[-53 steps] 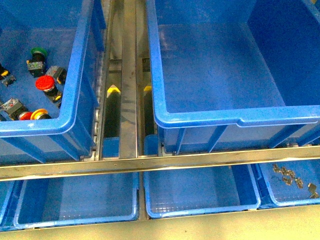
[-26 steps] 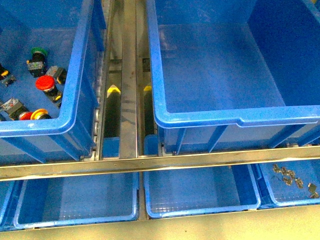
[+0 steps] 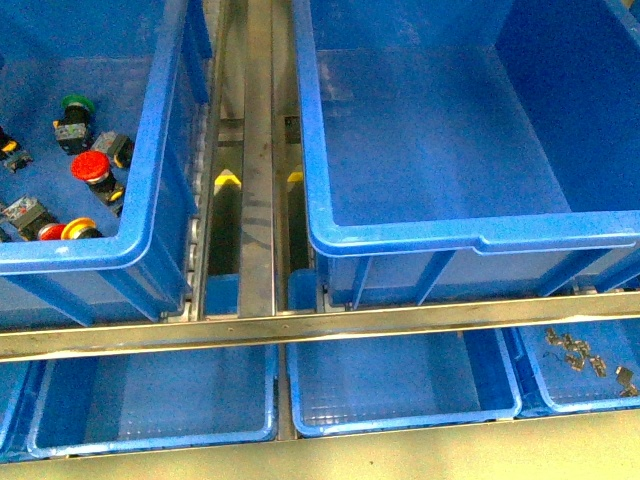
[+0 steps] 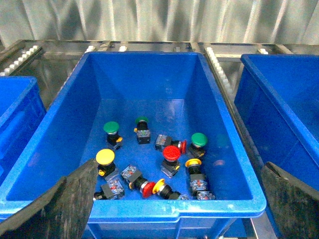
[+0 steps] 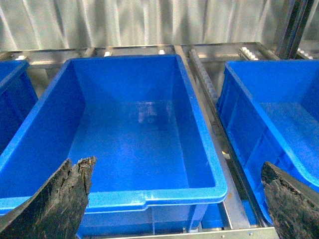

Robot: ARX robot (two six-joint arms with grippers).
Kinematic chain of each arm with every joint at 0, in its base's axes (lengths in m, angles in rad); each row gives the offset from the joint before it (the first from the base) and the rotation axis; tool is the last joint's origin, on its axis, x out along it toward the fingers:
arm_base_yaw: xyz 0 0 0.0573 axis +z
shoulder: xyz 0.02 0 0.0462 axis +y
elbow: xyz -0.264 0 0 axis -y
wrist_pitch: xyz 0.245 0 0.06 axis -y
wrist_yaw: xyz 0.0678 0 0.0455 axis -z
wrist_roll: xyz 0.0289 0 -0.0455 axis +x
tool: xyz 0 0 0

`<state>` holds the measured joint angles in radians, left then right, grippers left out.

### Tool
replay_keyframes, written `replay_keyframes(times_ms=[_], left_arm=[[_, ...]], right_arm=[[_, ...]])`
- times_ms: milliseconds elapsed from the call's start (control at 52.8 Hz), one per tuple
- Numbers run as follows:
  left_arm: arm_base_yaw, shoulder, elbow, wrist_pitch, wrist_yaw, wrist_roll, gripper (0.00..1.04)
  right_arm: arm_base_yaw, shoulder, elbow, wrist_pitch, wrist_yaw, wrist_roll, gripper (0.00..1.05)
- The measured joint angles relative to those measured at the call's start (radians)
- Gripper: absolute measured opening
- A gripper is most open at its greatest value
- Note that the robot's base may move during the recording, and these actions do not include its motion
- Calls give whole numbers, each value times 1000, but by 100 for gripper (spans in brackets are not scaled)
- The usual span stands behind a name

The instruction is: Pick red and yellow buttons and place in box

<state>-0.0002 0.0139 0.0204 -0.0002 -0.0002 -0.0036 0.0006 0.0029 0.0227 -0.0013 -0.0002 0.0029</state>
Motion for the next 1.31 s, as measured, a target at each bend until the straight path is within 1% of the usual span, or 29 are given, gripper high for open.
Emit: replay_keyframes(times_ms=[417,454,473,511,568,606,663,700,814,871,909,1079,1193,1306], left_arm=[[1,11,4,-13,7,-11,97],[3,69,49,-135,40,-60,97],[5,122,81,-191,42,-82,97],[15,255,142,-244,60,-138,97],[48,469,229,-190,100,-176,97],[90,628,304,-104,140,-173,97],[132,764,378,-50,190,-154,97],[159,846,423,-19,221,-127,97],[215,1037,536,10,307,-28,97],[237,1148,602,34,364,53,97],[244,1207,637,33,385,107,97],[246,1516,815,44,388,378,97],[225,1644,906,4,419,523,97],[201,1758,988,6,413,643,97]], right_arm=[[0,0,0,0,0,0,99],[0,0,0,0,1,0,99],[0,0,0,0,2,0,99],[0,0,0,0,1,0,99],[0,0,0,0,0,0,99],[0,0,0,0,0,0,99],[0,0,0,0,0,0,99],[0,0,0,0,0,0,99],[0,0,0,0,0,0,99],[0,0,0,0,0,0,99],[0,0,0,0,0,0,99],[0,0,0,0,0,0,99],[0,0,0,0,0,0,99],[0,0,0,0,0,0,99]])
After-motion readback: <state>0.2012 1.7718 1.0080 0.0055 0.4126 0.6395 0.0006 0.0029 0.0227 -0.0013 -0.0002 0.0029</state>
